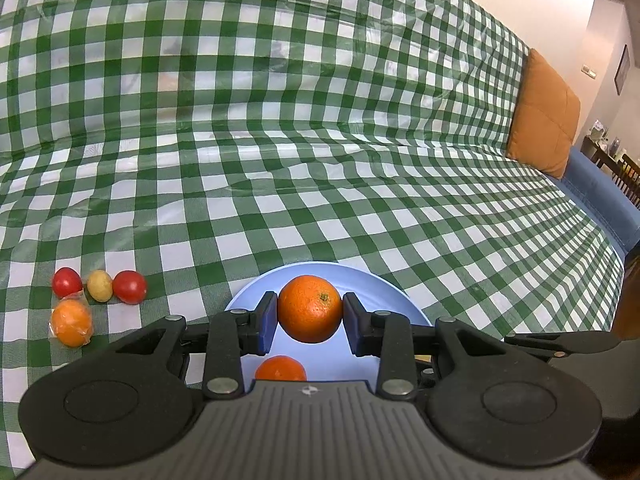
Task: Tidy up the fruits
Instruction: 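Open both tools to drop the orange and yellow fruit onto the plate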
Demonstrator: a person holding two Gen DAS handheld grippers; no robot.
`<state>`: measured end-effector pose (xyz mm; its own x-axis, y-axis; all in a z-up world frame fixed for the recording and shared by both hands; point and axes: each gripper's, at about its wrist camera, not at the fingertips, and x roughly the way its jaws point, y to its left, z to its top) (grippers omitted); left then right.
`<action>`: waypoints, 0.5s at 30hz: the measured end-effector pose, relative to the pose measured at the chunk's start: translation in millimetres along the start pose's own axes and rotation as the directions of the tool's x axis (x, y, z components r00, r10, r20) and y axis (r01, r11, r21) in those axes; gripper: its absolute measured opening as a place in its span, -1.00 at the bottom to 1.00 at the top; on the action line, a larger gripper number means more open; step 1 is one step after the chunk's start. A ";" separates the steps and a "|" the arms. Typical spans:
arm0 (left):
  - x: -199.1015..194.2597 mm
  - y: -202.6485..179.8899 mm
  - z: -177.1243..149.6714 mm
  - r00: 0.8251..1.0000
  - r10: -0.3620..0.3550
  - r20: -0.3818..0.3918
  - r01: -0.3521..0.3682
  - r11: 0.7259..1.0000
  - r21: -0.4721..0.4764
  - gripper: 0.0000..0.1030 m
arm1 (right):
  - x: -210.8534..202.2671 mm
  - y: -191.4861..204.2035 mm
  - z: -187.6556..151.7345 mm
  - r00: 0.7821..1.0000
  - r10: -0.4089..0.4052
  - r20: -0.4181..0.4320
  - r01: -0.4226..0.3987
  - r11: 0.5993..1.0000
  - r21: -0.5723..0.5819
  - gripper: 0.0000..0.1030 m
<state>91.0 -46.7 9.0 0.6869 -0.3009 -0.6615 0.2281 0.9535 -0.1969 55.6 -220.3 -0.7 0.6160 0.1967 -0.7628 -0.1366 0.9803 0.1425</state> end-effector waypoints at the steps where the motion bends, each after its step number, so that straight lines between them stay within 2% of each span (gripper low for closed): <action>1: 0.0 0.1 -0.1 1.000 0.000 0.000 0.000 1.000 0.000 -0.25 | -0.4 -0.2 0.0 1.000 0.001 0.002 -0.001 1.000 0.000 -0.49; 7: -2.1 0.0 1.7 1.000 -0.018 0.005 0.019 1.000 -0.007 -0.25 | -1.0 -0.4 -0.9 1.000 0.009 0.003 -0.009 1.000 0.001 -0.48; 9: -3.0 -0.6 2.0 1.000 -0.029 0.004 0.029 1.000 -0.011 -0.18 | -1.4 -0.4 -0.8 1.000 0.015 0.004 -0.015 1.000 -0.001 -0.46; 10: -3.6 -0.6 1.6 0.999 -0.033 0.005 0.033 0.999 -0.011 -0.15 | -1.1 -0.8 0.0 1.000 0.016 0.004 -0.016 1.000 -0.004 -0.41; 12: -5.1 -2.1 1.5 0.999 -0.034 0.012 0.034 0.999 -0.004 -0.14 | -2.0 -0.6 1.0 1.000 0.008 0.012 -0.008 1.000 -0.005 -0.08; 15: -5.9 -2.8 1.6 0.999 -0.030 0.020 0.030 1.000 -0.003 -0.15 | -3.4 -2.4 2.7 1.000 0.000 0.024 0.000 1.000 0.002 -0.05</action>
<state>87.4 -47.6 14.7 0.6930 -0.3300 -0.6410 0.2466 0.9439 -0.2194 55.9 -223.2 3.2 0.6343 0.1970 -0.7476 -0.1347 0.9804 0.1440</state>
